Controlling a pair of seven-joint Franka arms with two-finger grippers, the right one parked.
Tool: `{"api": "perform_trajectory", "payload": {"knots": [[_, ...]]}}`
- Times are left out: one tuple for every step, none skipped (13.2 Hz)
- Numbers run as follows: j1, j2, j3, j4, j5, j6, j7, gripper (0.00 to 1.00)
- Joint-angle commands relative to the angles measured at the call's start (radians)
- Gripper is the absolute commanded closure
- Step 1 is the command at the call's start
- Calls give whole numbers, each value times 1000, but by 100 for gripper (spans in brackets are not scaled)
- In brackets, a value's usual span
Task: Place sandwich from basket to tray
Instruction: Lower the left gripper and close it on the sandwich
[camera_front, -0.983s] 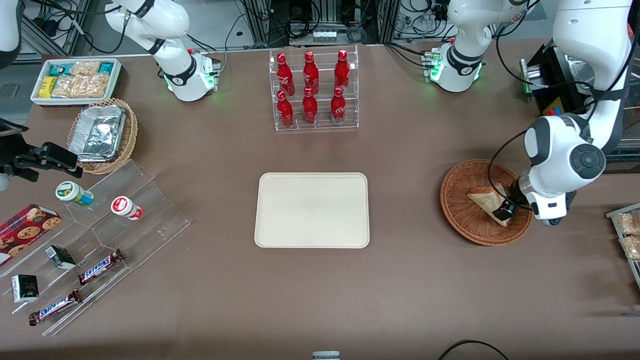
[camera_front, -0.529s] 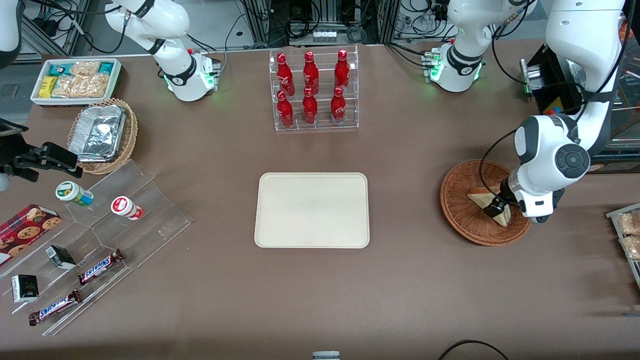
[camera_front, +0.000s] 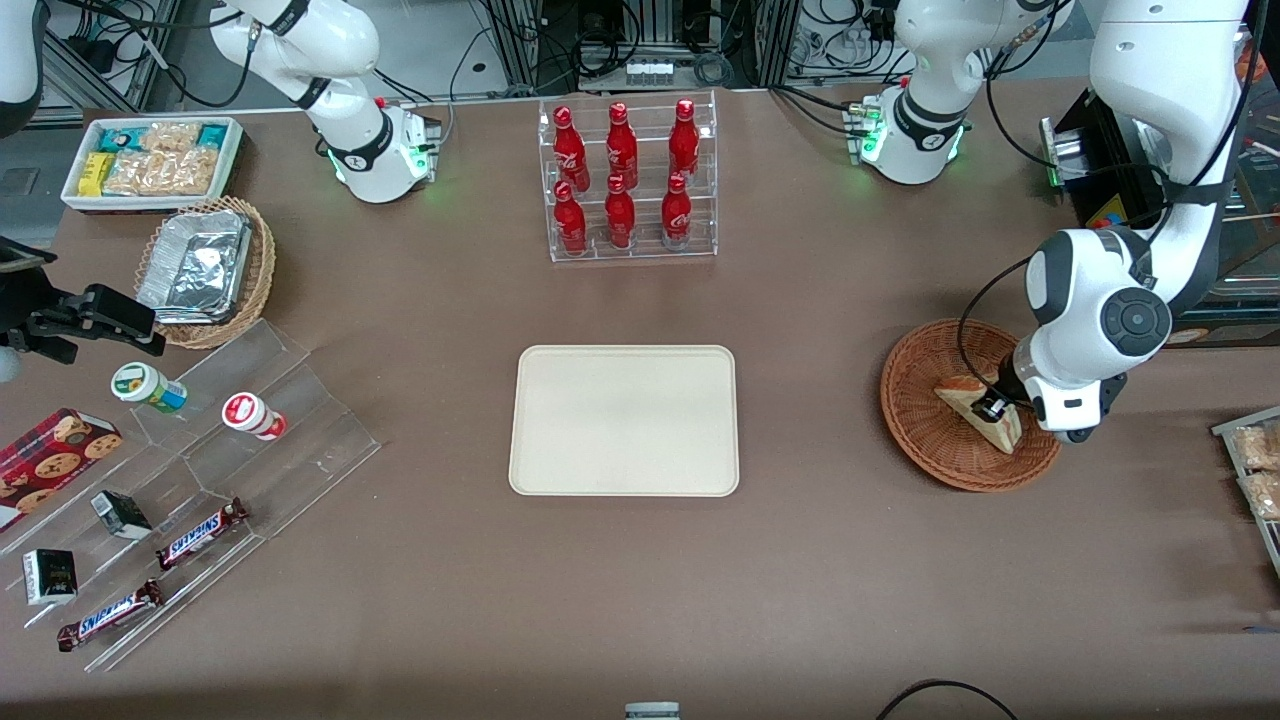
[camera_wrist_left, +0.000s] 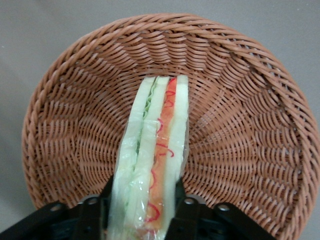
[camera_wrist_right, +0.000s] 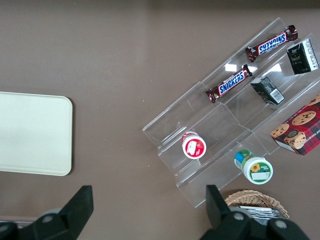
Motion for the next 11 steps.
{"api": "perform_trajectory", "payload": {"knots": [[-10, -52, -4, 29, 33, -106, -11, 100], [-22, -59, -5, 72, 33, -172, -6, 100], [-44, -62, -5, 109, 43, -224, 18, 100], [-62, -63, -5, 155, 53, -269, 50, 100], [-65, -65, -7, 202, 53, -335, 70, 100], [-71, -74, -9, 254, 53, -392, 95, 100], [-87, -85, -10, 305, 49, -447, 115, 100], [-97, -88, -10, 366, 43, -496, 122, 100], [-105, -86, -12, 434, 37, -554, 123, 100], [-105, -85, -21, 492, 30, -606, 123, 100], [-107, -82, -38, 534, 8, -633, 123, 100]]}}
